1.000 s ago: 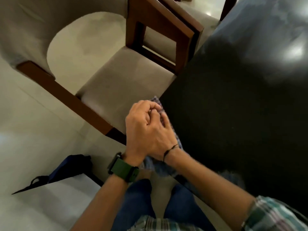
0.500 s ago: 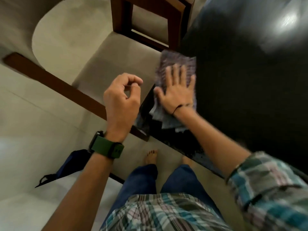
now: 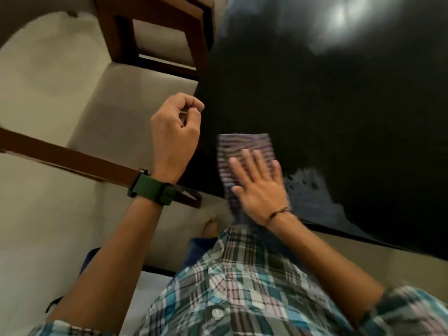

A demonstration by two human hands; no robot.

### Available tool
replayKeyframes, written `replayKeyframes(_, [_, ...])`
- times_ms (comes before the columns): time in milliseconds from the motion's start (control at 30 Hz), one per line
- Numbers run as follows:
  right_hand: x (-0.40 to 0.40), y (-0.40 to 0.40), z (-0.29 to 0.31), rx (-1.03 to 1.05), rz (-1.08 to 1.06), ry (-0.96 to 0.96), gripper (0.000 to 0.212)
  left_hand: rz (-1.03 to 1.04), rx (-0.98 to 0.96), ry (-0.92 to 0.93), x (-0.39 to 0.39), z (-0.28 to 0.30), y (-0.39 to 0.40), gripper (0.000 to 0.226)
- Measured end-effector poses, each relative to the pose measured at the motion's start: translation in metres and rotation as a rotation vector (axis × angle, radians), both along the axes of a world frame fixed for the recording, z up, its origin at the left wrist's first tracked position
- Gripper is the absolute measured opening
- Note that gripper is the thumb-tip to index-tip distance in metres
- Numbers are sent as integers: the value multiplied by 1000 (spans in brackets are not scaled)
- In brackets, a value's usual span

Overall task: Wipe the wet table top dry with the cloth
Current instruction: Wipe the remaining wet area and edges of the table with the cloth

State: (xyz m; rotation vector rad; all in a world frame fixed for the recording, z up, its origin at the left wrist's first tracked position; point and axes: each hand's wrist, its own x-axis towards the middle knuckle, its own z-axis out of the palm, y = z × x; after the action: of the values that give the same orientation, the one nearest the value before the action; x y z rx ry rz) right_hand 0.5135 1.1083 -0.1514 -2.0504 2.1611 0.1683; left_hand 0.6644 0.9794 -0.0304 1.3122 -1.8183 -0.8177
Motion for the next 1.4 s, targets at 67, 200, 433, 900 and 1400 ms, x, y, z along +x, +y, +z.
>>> replayKeyframes(67, [-49,35,4,36,-123,34,60,-11,24,19,-2,-5,-2,13])
replayKeyframes(200, [-79,56,11,127,-188,48,61,33,9,28,9,-11,-2,13])
replayKeyframes(433, [56,-46,7,47,245,-51,60,146,8,23,45,-7,7,15])
replayKeyframes(900, [23,-8,6,24,360,-13,58,108,1,-28,39,-13,13,16])
replayKeyframes(1400, [17,-14,9,110,270,-96,55,148,67,21,32,-28,10,17])
